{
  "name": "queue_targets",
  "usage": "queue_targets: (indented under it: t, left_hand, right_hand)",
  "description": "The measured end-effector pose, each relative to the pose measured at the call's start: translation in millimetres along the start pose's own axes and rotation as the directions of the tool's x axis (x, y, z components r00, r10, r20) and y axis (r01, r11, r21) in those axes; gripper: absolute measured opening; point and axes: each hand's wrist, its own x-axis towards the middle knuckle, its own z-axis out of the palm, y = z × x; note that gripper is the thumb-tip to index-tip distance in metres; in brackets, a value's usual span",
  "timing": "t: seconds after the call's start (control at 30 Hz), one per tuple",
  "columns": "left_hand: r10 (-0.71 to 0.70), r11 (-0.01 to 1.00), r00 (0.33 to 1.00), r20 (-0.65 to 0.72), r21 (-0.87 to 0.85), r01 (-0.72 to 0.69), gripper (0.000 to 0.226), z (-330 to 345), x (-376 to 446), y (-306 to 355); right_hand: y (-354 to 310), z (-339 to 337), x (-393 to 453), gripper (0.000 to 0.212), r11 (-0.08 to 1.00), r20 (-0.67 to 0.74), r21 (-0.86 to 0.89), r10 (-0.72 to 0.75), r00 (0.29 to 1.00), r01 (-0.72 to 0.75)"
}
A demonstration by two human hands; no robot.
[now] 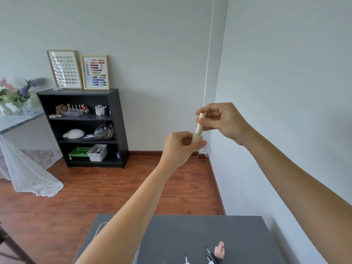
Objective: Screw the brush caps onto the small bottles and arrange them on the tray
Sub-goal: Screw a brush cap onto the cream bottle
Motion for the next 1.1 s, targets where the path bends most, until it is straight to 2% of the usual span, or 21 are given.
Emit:
queue_targets:
  t: [0.03,0.1,0.2,0.23,0.33,0.43,0.5,0.57,0.67,0.73,0.8,0.9,1.0,1.07,1.1]
  left_hand:
    - [0.003,1.0,1.0,-0.002,0.008,-0.003,0.021,0.8,-0.6,-0.2]
    - [0.012,1.0,1.0,-0.005,0.016,-0.012,0.02,2.6,-1.7,-0.1]
    - [0.022,1.0,1.0,-0.004,0.014,-0.022,0.018,3.6,-2.0,0.7]
    - [0.023,1.0,1.0,-0.003,0.011,-0.023,0.019,3.5,-1.9,1.1]
    - [0.02,1.0,1.0,-0.011,0.008,-0.02,0.02,1.6,-1.9,1.4]
    - [0.022,0.999,1.0,-0.02,0.024,-0.022,0.021,0.1,-2.2,0.5]
    - [0.024,0.999,1.0,-0.018,0.029,-0.024,0.02,1.1,-3.2,-0.2]
    - [0.026,0.999,1.0,-0.016,0.035,-0.026,0.02,3.4,-4.6,-0.1]
    - [0.028,0.999,0.999,-0.018,0.036,-0.028,0.019,5.3,-5.8,0.3]
    - [0.031,0.999,0.999,-0.018,0.033,-0.03,0.019,4.7,-6.0,0.1]
    - [0.032,0.999,0.999,-0.021,0.027,-0.032,0.019,3.3,-6.4,0.3]
    - [0.029,0.999,0.999,-0.03,0.021,-0.028,0.019,1.0,-6.3,0.4]
    - [0.034,0.999,0.999,-0.042,0.03,-0.033,0.019,0.8,-5.7,0.0]
    - [0.042,0.999,0.998,-0.041,0.032,-0.04,0.019,2.2,-5.8,0.3]
    - [0.046,0.998,0.998,-0.04,0.034,-0.045,0.019,2.9,-5.9,0.6]
  right_hand:
    - [-0.2,1.9,0.3,0.017,0.998,-0.054,-0.056,0.001,0.999,-0.004]
    - [1.9,7.7,1.4,0.032,0.982,-0.142,-0.191,-0.022,0.99,-0.006]
    - [5.0,13.4,1.1,0.047,0.927,-0.171,-0.374,-0.048,0.984,-0.02]
    - [5.3,12.2,0.3,0.047,0.933,-0.14,-0.359,-0.026,0.99,-0.026]
    - [5.1,3.0,-2.1,0.039,0.997,0.061,-0.06,0.049,0.997,-0.046]
    - [3.8,-1.8,-6.4,0.034,0.992,0.14,0.122,0.012,0.99,-0.029]
    - [3.2,-0.8,-6.1,0.025,0.993,0.069,0.119,0.018,0.997,-0.026]
    - [1.6,1.6,-5.7,0.018,0.999,-0.047,0.024,0.035,0.998,-0.034]
    - [3.1,8.8,-5.9,0.036,0.986,-0.154,-0.167,-0.009,0.988,-0.018]
    - [4.5,11.5,-7.2,0.046,0.972,-0.14,-0.235,-0.012,0.99,-0.021]
    - [4.5,9.3,-8.2,0.05,0.988,-0.019,-0.144,0.048,0.999,-0.051]
    - [3.8,5.2,-10.4,0.04,0.995,0.12,0.061,0.069,0.99,-0.076]
    - [3.7,8.7,-10.2,0.028,0.992,0.038,0.125,0.021,0.999,-0.025]
    - [3.1,12.5,-8.6,0.021,0.998,-0.084,0.063,0.025,0.996,-0.019]
    - [3.0,14.3,-8.1,0.026,1.0,-0.138,0.009,0.018,0.99,-0.017]
